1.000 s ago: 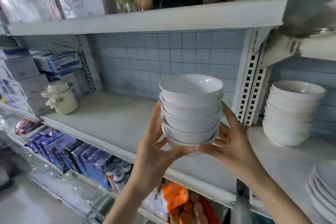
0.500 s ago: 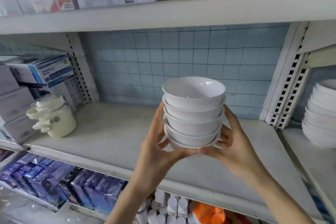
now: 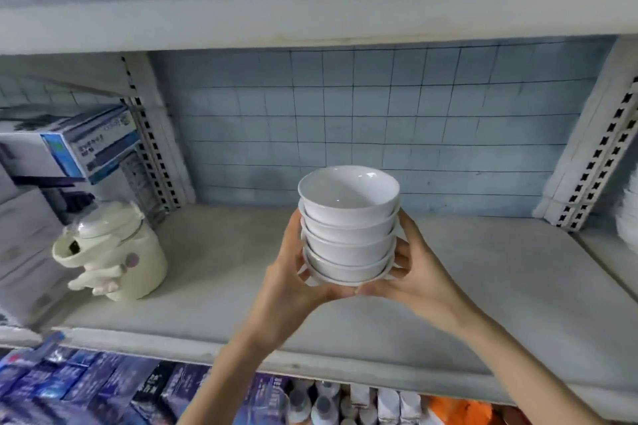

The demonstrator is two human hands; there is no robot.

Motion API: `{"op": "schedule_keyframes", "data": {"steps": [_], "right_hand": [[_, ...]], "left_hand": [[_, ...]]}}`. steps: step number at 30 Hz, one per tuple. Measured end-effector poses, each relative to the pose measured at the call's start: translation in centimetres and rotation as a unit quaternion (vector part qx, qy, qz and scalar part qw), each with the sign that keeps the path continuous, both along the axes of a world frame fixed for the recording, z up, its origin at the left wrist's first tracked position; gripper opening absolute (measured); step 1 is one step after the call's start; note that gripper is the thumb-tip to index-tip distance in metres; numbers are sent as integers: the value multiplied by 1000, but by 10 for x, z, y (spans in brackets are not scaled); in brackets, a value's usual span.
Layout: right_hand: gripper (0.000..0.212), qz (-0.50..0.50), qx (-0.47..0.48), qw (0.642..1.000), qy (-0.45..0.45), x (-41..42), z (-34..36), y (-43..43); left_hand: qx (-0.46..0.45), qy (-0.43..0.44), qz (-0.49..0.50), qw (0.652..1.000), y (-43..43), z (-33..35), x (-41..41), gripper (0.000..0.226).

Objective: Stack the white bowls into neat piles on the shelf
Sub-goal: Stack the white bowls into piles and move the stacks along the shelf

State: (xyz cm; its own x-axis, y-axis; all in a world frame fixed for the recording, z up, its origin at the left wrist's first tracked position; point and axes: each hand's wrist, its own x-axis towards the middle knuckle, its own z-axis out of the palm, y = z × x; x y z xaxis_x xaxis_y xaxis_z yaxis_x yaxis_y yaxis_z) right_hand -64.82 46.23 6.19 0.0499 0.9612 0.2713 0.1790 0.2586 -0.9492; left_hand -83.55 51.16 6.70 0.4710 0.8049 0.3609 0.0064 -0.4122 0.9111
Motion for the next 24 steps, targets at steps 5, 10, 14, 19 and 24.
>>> {"op": "schedule_keyframes", "data": {"steps": [5, 10, 14, 19, 24], "right_hand": [[111, 14, -22, 999, -26, -18, -7, 53], [113, 47, -31, 996, -67, -29, -20, 117], [118, 80, -43, 991, -94, -46, -32, 166], [117, 81, -62, 987, -122, -70, -44, 213], [119, 84, -51, 985, -139, -96, -49, 250]], "left_hand": [[-19, 20, 25, 999, 51, -15, -20, 115], [-41, 41, 52, 997, 104, -32, -37, 119], [-46, 52, 89, 994, 139, -40, -58, 119], [-43, 62, 109, 991, 176, -49, -77, 113], [-27, 51, 114, 992, 208, -51, -91, 118]]}}
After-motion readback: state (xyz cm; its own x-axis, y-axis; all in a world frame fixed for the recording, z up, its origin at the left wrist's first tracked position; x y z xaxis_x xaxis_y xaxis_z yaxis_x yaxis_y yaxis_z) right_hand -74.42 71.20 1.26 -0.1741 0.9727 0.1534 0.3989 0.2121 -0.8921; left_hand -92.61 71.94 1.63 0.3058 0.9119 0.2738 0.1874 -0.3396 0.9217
